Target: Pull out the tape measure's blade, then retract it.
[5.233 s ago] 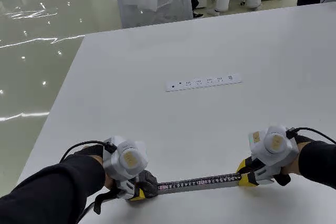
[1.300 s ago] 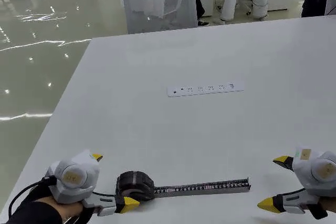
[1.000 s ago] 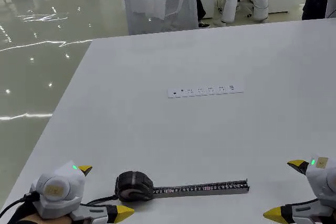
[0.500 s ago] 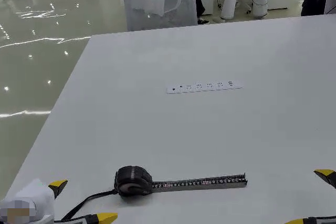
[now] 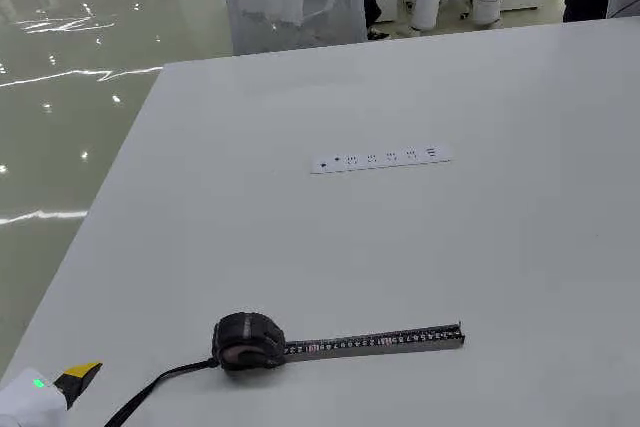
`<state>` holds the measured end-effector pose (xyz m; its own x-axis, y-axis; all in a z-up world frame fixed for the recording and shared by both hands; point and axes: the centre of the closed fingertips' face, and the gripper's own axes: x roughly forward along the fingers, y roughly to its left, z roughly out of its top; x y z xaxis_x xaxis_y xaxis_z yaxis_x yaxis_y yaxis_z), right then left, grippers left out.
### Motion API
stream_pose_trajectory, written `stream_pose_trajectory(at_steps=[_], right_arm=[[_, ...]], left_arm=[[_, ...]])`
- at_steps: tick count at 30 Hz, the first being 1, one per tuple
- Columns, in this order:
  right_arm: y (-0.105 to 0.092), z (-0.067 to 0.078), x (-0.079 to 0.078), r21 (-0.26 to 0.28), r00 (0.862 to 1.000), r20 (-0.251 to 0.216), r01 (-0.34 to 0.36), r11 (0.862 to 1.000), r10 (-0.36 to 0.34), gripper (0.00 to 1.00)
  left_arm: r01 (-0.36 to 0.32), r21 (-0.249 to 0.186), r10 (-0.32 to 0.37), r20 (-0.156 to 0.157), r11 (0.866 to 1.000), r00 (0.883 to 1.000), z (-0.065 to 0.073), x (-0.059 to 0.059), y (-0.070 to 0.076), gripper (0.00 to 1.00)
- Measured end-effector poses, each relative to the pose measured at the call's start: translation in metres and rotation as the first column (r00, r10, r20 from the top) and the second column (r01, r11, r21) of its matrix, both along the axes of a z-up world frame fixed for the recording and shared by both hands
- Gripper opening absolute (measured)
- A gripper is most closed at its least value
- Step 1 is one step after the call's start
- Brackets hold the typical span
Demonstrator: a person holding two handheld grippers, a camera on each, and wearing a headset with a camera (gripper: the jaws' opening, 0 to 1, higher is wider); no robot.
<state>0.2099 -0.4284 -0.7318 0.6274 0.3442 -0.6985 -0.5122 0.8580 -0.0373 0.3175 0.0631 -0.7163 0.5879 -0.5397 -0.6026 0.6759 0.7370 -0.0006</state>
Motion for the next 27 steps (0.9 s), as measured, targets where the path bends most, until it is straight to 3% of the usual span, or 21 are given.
stream_pose_trajectory(at_steps=[7, 13, 16, 18, 27], right_arm=[[0.002, 0.006, -0.002, -0.002, 1.000, -0.011, -0.018, 1.000, 0.018, 0.99], [0.001, 0.008, 0.000, 0.000, 1.000, -0.008, -0.021, 1.000, 0.021, 0.99], [0.000, 0.008, -0.001, -0.004, 1.000, -0.008, -0.022, 1.000, 0.022, 0.99], [0.000, 0.008, -0.002, -0.002, 1.000, -0.008, -0.026, 1.000, 0.026, 0.99], [-0.004, 0.007, -0.004, -0.017, 0.999, -0.010, -0.036, 0.999, 0.036, 0.99]], left_arm=[[-0.012, -0.070, 0.013, 0.021, 0.998, 1.000, 0.012, 0.005, -0.002, 0.99], [-0.003, -0.030, 0.004, 0.037, 1.000, 0.999, 0.011, 0.006, 0.003, 0.99], [-0.009, -0.034, 0.010, 0.025, 0.999, 1.000, 0.009, 0.006, 0.004, 0.99], [-0.019, -0.003, 0.019, 0.013, 1.000, 1.000, 0.005, 0.004, 0.007, 0.99], [0.016, -0.001, -0.016, 0.022, 1.000, 1.000, 0.008, 0.001, 0.000, 0.99]])
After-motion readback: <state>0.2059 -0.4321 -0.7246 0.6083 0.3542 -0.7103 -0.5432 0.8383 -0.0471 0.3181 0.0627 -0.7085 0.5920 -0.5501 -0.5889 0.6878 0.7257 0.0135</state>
